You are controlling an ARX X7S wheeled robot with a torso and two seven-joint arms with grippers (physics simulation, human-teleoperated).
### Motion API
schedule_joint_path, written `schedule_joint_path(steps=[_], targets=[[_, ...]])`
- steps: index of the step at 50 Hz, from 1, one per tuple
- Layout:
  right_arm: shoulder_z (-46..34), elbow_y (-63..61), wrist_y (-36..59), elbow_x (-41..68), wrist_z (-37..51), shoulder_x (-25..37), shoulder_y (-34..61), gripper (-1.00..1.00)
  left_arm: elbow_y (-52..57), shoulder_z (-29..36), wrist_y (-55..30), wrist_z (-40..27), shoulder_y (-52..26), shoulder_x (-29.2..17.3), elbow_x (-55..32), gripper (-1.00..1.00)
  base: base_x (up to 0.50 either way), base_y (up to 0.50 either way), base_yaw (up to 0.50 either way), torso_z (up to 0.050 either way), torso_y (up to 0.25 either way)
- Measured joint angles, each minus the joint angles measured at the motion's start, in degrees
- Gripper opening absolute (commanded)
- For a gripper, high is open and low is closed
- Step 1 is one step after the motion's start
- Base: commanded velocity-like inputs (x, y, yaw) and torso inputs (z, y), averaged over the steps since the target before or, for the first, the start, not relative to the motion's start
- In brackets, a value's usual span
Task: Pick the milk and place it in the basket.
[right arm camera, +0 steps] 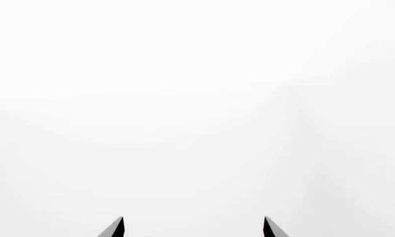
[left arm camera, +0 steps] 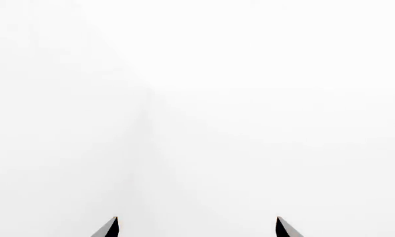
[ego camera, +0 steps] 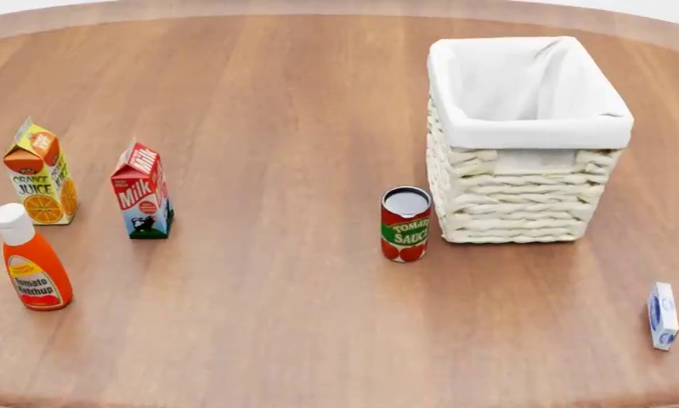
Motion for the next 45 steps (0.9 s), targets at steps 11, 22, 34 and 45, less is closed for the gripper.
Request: schedule_joint_path(steps=[11, 22, 34, 45], targets=[[11.04, -2.82, 12.78, 13.64, 3.02, 1.67, 9.10, 1.00, 3.42, -3.73, 2.00, -3.76, 2.61, -4.87, -4.65, 1.00, 0.00, 0.50, 0.00, 0.000, 0.000], [14.23, -3.68, 27.02, 22.67, 5.36, -0.90, 21.29, 1.00, 4.17, -4.15, 3.81, -5.15, 4.26, -6.90, -5.37, 1.00, 0.00, 0.50, 0.00, 0.000, 0.000], [15.55, -3.87, 36.09, 29.04, 7.33, -2.67, 29.05, 1.00, 4.37, -3.68, 5.30, -5.80, 5.52, -8.10, -4.74, 1.00, 0.00, 0.31, 0.00, 0.000, 0.000], [16.28, -3.79, 41.27, 33.04, 8.75, -3.32, 33.58, 1.00, 4.43, -3.49, 6.48, -6.45, 6.52, -8.94, -4.74, 1.00, 0.00, 0.00, 0.00, 0.000, 0.000]])
